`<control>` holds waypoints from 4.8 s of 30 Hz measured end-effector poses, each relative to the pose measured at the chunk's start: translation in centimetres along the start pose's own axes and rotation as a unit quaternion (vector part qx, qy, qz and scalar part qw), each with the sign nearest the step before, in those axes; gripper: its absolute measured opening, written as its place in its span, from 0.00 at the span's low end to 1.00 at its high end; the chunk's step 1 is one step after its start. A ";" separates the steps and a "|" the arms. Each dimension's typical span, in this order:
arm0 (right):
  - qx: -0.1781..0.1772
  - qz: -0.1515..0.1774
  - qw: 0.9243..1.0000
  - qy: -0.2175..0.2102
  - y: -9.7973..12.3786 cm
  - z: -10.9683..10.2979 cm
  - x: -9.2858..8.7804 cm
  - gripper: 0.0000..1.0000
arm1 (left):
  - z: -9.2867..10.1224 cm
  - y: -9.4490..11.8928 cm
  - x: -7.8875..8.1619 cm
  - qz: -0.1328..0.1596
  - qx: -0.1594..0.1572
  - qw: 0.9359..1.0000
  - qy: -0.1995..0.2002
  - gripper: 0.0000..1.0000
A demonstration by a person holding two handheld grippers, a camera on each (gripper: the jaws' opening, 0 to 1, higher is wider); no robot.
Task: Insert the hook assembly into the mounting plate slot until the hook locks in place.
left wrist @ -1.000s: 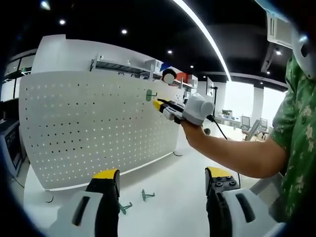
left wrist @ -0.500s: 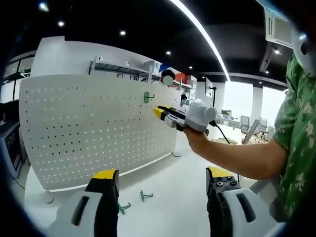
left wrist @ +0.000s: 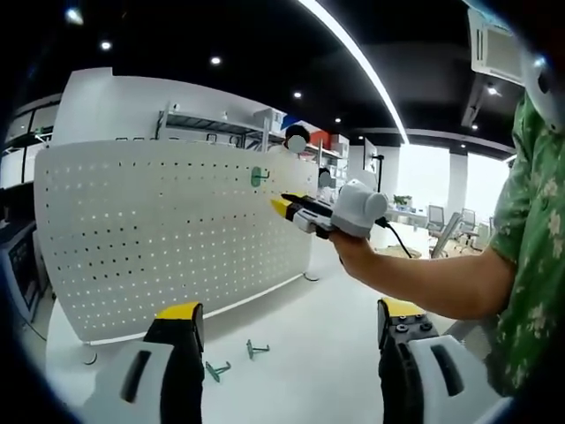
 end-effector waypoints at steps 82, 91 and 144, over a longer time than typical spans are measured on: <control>0.167 -0.080 0.980 -0.067 7.0 -8.1 0.3 0.46 | 2.0 4.2 -0.7 0.014 0.014 1.000 -0.003 0.83; 0.164 -0.084 0.980 -0.070 7.5 -7.9 0.1 0.46 | 1.8 3.7 -1.1 0.002 0.014 1.000 -0.006 0.83; 0.193 -0.200 0.955 -0.108 11.0 -6.7 -2.2 0.46 | -2.9 -9.8 -8.1 -0.167 -0.005 0.984 -0.059 0.78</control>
Point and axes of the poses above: the point that each gripper's makers call its tool centre point, and the gripper's own axes: y roughly backward along the fingers, z roughly to its right, x roughly out of its top, the point moved 9 cm from there along y, roughly backward along the fingers, and after that the axes turned 5 degrees about x, right-handed, at the moved point
